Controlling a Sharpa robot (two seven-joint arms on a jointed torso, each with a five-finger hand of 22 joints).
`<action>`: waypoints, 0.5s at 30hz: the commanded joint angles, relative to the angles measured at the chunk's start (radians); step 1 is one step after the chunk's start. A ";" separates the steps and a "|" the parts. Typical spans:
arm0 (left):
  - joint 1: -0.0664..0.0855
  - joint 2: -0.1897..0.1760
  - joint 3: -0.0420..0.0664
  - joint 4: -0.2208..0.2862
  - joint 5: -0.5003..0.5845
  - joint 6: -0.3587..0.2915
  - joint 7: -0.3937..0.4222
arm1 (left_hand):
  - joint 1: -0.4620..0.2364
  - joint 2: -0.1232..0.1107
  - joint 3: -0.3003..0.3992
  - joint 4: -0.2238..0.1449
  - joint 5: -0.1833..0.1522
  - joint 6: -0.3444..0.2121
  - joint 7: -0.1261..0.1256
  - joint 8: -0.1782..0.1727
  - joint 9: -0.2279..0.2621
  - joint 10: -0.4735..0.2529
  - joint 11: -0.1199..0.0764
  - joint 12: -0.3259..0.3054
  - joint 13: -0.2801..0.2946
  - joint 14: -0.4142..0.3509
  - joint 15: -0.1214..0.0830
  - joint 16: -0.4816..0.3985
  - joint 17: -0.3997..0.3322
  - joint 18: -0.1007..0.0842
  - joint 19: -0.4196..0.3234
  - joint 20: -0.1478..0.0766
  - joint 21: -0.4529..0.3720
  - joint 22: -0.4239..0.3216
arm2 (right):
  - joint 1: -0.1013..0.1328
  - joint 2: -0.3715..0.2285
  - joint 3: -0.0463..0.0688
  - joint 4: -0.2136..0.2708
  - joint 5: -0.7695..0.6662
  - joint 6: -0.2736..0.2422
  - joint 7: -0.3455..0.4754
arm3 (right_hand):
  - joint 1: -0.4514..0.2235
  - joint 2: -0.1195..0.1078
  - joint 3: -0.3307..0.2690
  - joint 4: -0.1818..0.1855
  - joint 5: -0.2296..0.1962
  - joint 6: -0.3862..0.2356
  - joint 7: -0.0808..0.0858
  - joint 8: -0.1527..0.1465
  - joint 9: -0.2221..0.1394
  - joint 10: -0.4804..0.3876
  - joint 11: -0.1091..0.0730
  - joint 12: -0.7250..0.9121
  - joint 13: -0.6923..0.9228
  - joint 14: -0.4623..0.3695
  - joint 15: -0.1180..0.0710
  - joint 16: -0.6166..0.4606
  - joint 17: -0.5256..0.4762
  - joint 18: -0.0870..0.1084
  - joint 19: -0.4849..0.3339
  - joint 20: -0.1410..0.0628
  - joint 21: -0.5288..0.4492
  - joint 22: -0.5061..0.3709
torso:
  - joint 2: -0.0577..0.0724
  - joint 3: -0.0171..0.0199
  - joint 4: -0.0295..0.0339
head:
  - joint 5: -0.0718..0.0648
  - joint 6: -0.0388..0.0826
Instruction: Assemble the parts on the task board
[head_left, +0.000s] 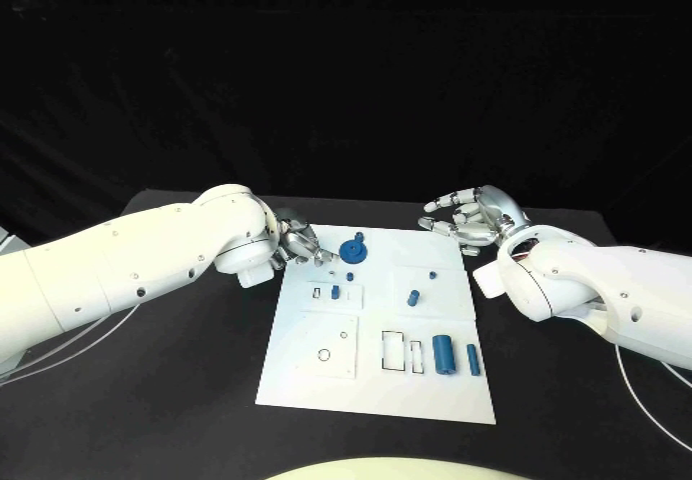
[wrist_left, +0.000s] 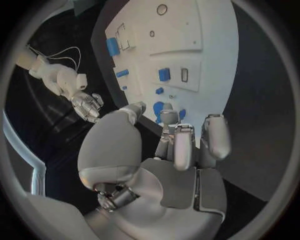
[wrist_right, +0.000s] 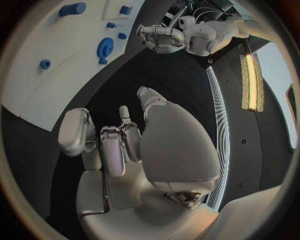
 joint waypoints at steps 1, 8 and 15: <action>0.008 0.013 0.001 -0.042 0.042 -0.002 0.031 | 0.018 0.006 -0.007 0.000 0.003 -0.011 0.005 -0.021 -0.023 -0.018 0.008 -0.018 -0.027 0.051 0.011 -0.006 0.119 0.018 -0.010 0.004 -0.008 -0.008 | 0.000 0.000 0.000 0.000 -0.004 0.008 0.007 | -0.011 0.001 -0.006 0.002 -0.006 -0.009 0.000 0.007 0.001 -0.007 0.003 -0.006 0.108 0.076 -0.003 -0.006 0.148 0.013 0.000 -0.003 -0.004 0.001 | 0.002 0.0001 0.0003 | -0.002 0.003; 0.015 0.067 0.002 -0.152 0.013 0.013 0.046 | 0.035 0.012 -0.008 -0.001 0.005 -0.011 0.010 -0.034 -0.041 -0.028 0.012 -0.028 -0.043 0.049 0.016 -0.007 0.115 0.019 -0.013 0.008 -0.011 -0.012 | 0.000 0.001 0.000 0.000 -0.004 0.010 0.007 | -0.011 0.001 -0.006 0.002 -0.006 -0.009 0.000 0.007 0.001 -0.007 0.003 -0.006 0.108 0.076 -0.003 -0.006 0.148 0.013 0.000 -0.003 -0.004 0.001 | 0.005 -0.0020 -0.0022 | -0.002 0.002; 0.016 0.124 -0.004 -0.254 -0.009 0.055 0.048 | 0.038 0.015 -0.008 0.000 0.005 -0.010 0.010 -0.036 -0.044 -0.031 0.012 -0.031 -0.048 0.049 0.016 -0.007 0.116 0.020 -0.013 0.009 -0.012 -0.013 | 0.000 0.002 0.000 0.002 -0.005 0.010 0.006 | -0.011 0.002 -0.006 0.002 -0.006 -0.009 0.000 0.007 0.001 -0.005 0.003 -0.005 0.109 0.077 -0.003 -0.006 0.149 0.013 0.000 -0.003 -0.004 0.001 | 0.011 -0.0030 -0.0044 | -0.002 0.005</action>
